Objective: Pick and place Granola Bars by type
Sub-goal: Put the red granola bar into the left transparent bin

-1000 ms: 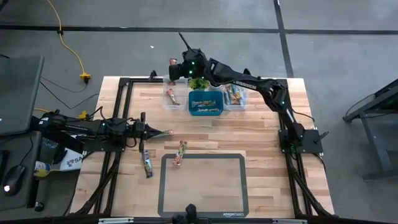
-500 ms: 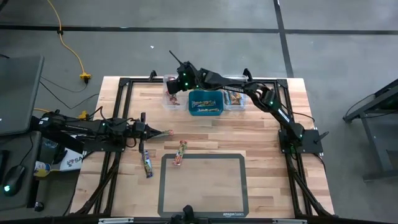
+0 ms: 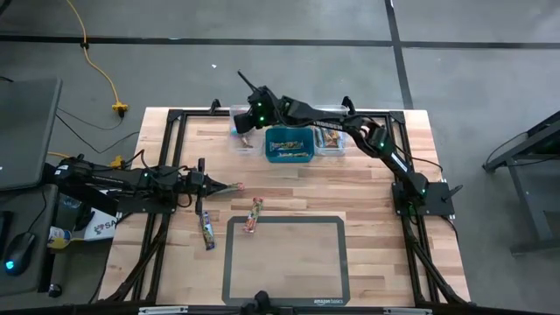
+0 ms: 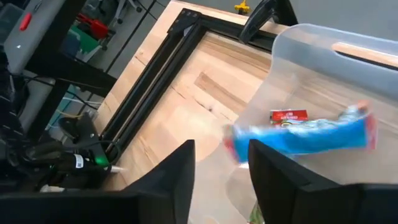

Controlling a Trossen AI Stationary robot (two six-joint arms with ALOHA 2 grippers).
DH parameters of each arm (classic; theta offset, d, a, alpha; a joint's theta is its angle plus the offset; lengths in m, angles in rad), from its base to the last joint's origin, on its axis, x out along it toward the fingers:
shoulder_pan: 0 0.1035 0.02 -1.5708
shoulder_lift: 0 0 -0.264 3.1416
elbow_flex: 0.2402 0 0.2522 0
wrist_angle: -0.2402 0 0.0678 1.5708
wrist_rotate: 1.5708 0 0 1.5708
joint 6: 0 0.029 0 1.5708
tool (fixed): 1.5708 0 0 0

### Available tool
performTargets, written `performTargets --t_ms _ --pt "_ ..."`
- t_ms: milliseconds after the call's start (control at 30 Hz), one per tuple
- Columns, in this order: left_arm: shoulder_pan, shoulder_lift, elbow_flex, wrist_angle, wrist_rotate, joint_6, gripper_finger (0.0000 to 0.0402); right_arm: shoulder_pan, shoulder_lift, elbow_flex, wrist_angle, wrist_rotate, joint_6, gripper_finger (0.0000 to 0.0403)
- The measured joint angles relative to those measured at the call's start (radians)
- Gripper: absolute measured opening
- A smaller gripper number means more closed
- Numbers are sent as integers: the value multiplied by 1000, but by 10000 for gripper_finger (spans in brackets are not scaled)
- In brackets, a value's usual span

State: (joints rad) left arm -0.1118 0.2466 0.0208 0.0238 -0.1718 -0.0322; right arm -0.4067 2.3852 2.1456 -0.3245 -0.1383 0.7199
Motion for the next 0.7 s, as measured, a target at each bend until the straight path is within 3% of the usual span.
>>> performTargets --t_ms 233,700 --pt "0 0 0 0 0 0 1 28 -35 0 22 38 -14 152" --pt "0 0 0 -2 2 0 1 185 -222 0 92 78 -60 144"
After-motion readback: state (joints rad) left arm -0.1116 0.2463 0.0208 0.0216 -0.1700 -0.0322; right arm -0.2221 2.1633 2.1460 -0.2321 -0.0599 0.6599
